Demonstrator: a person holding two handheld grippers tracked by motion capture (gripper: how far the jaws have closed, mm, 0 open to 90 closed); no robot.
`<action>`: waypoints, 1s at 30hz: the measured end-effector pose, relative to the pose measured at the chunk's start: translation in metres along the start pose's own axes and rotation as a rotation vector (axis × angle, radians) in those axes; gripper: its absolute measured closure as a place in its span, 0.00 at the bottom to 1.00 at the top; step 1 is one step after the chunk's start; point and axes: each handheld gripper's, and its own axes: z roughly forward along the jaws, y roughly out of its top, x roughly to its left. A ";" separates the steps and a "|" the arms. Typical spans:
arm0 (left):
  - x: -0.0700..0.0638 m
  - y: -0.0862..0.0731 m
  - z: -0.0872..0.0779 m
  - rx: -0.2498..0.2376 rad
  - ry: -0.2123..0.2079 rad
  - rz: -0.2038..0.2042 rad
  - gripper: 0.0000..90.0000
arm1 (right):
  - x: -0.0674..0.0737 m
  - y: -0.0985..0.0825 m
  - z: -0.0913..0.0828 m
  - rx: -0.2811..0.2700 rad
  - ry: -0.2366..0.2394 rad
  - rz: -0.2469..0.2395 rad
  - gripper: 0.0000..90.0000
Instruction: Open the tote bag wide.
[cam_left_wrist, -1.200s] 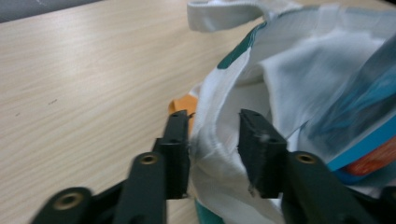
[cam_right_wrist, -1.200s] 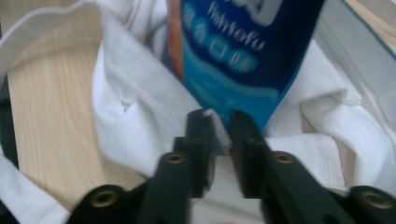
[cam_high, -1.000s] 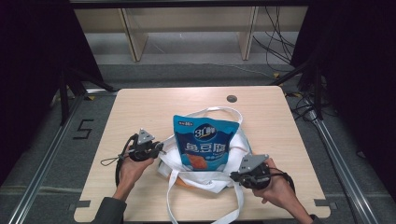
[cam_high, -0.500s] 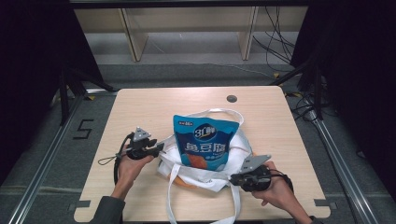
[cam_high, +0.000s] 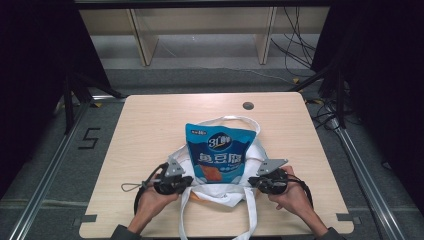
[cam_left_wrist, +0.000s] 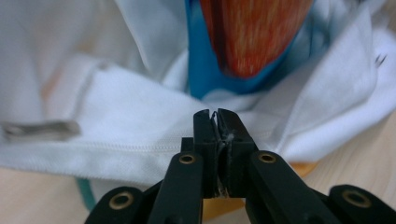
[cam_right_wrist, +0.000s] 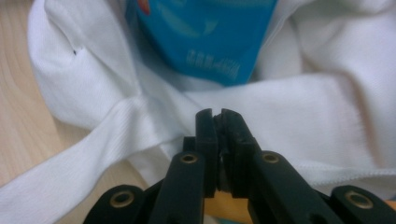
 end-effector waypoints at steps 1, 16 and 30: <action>-0.001 -0.006 0.003 -0.002 0.005 -0.028 0.97 | 0.000 -0.002 0.005 0.023 0.003 -0.009 0.98; 0.006 0.002 0.014 -0.006 0.065 -0.013 0.97 | -0.007 0.000 0.025 0.020 -0.039 0.025 1.00; 0.042 0.021 0.035 -0.023 0.124 -0.073 0.97 | -0.056 0.027 0.054 -0.008 -0.069 0.092 1.00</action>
